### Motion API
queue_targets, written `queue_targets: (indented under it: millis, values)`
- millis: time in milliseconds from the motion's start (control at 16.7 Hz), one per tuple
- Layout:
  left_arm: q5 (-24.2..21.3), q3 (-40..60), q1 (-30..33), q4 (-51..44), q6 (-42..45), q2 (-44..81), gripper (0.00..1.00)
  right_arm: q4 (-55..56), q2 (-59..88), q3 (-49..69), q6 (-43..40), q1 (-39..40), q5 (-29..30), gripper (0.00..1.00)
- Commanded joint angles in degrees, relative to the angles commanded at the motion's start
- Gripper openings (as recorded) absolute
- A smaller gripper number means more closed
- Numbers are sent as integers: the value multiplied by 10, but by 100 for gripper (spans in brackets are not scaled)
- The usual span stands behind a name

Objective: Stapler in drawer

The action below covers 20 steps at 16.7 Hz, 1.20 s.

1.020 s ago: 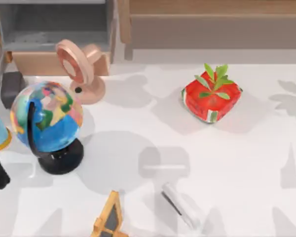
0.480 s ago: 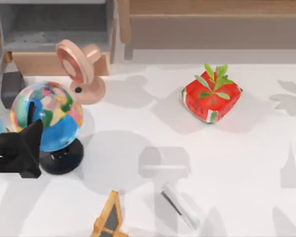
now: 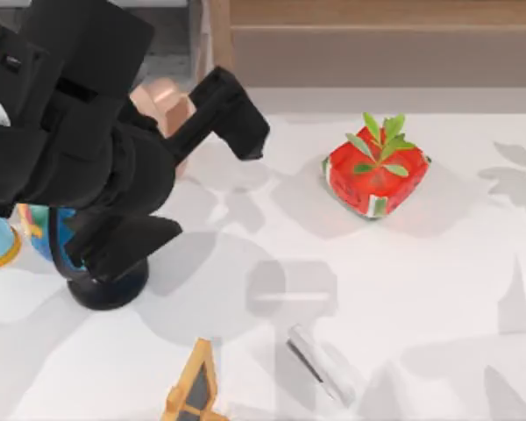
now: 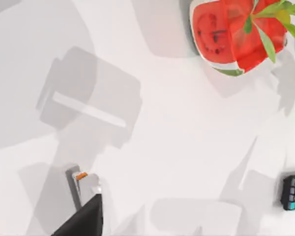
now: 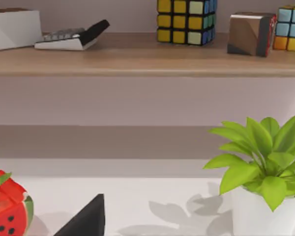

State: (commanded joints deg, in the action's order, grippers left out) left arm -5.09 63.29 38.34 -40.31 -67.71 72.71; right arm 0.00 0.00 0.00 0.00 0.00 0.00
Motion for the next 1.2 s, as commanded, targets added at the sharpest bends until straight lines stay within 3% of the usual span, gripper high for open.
queue_targets:
  millis: [240,420,720,1200]
  values:
    - [15,153,82,-87,-175,240,100,0,0,0,0,0,0,100]
    - [31,223,132,-144,-248,361,100,0,0,0,0,0,0,100]
    - [49,251,188,-205,-277,447,100,0,0,0,0,0,0,100]
    - [50,235,189,-183,-276,458,100,0,0,0,0,0,0,100]
